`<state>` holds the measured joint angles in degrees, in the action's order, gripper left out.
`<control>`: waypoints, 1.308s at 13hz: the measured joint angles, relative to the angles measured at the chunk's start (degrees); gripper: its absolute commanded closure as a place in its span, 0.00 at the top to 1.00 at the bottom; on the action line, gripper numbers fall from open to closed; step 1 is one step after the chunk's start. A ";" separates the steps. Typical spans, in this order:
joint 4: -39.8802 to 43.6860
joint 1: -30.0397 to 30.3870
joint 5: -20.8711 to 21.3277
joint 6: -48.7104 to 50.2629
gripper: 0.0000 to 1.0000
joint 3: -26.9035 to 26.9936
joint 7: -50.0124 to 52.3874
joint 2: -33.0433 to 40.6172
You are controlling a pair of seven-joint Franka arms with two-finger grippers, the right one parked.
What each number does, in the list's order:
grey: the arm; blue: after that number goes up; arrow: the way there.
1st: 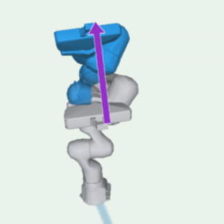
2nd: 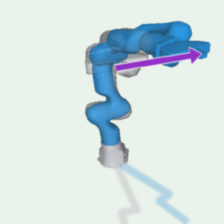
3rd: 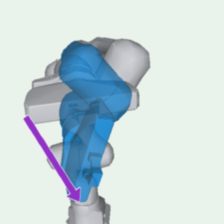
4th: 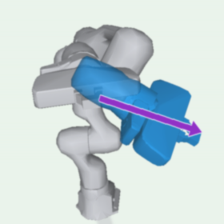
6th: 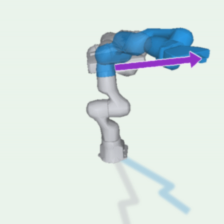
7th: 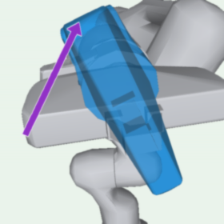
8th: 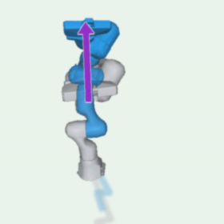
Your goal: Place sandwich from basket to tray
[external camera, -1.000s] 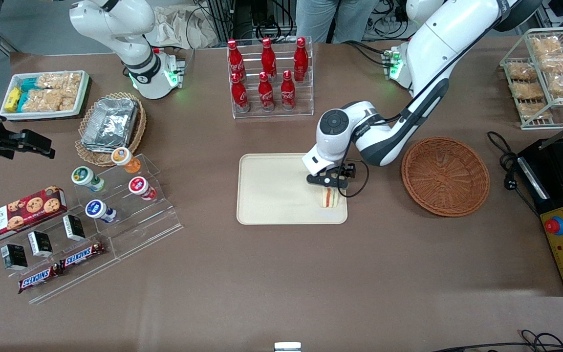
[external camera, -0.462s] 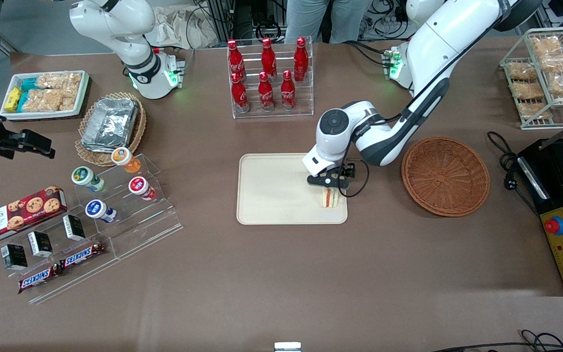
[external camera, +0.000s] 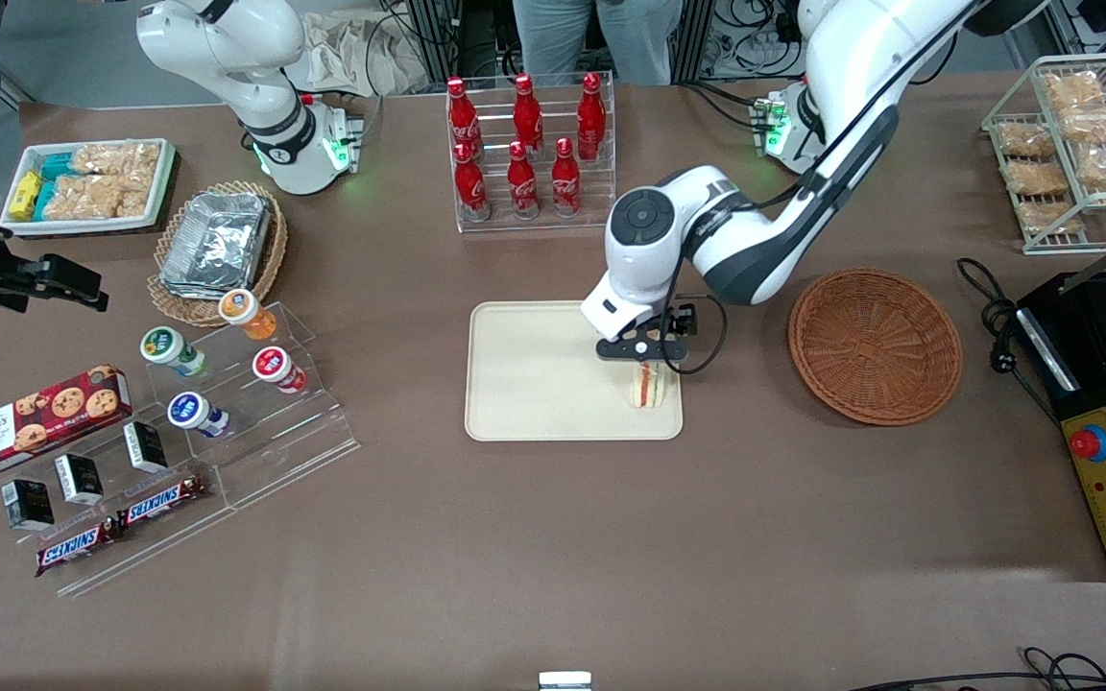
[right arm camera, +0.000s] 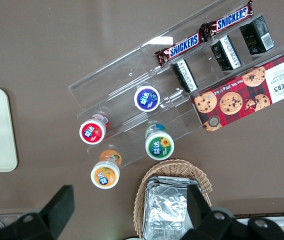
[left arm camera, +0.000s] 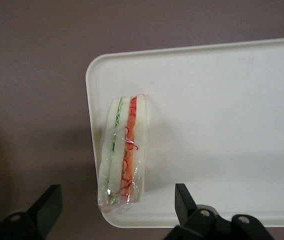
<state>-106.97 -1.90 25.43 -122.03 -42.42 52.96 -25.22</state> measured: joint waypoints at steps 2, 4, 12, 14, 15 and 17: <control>0.71 2.49 -0.85 0.28 1.00 -0.02 -0.02 2.77; 1.97 4.63 -2.54 0.26 1.00 -0.02 -0.16 3.62; 15.35 7.70 -9.80 14.46 1.00 0.00 -7.99 4.42; 18.80 8.92 -11.54 18.68 1.00 0.07 -10.49 4.51; 20.84 9.17 -12.23 21.22 1.00 0.47 -12.26 4.61; 24.80 9.41 -13.98 25.91 1.00 2.79 -16.52 4.94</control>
<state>-82.17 7.51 11.45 -96.12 -39.63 36.44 -20.28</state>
